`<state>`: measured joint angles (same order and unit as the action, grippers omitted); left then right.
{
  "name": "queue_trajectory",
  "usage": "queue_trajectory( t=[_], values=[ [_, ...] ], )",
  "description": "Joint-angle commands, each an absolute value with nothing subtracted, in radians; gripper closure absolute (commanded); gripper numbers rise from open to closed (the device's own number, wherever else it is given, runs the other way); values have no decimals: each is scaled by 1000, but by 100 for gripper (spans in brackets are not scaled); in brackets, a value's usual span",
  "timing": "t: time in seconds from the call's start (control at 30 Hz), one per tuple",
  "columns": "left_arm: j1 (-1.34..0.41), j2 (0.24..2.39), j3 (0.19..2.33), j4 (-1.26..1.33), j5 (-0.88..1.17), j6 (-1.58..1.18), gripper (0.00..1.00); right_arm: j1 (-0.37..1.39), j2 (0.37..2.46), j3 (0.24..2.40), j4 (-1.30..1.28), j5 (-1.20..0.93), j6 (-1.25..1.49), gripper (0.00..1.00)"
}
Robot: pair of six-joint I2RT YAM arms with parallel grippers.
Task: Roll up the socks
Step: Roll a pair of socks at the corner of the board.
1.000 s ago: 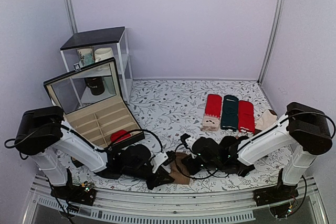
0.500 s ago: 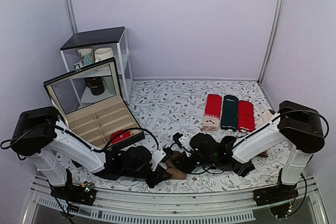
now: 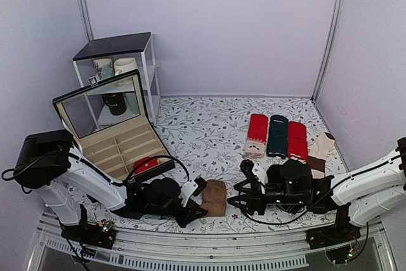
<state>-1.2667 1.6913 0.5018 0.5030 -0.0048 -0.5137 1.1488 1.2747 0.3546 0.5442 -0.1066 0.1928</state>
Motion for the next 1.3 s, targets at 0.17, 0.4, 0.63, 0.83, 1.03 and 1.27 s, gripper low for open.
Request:
queue_trajectory(
  t=[0.17, 0.4, 0.63, 0.83, 1.03, 1.27],
  values=[
    [-1257, 1778, 444, 217, -8, -518, 100, 1171, 1348, 283, 745, -301, 58, 41],
    [-1256, 1781, 439, 218, -7, -515, 100, 1179, 1544, 362, 840, -266, 16, 41],
    [-1256, 1779, 437, 224, -3, -511, 100, 1178, 1654, 397, 902, -214, 34, 41],
    [-1256, 1778, 441, 223, -3, -508, 100, 1188, 1729, 427, 881, -249, 78, 44],
    [-1256, 1784, 438, 227, -2, -508, 100, 1197, 1744, 419, 877, -248, 135, 49],
    [-1255, 1797, 449, 227, -3, -500, 100, 1202, 1751, 449, 793, -266, 171, 64]
  ],
)
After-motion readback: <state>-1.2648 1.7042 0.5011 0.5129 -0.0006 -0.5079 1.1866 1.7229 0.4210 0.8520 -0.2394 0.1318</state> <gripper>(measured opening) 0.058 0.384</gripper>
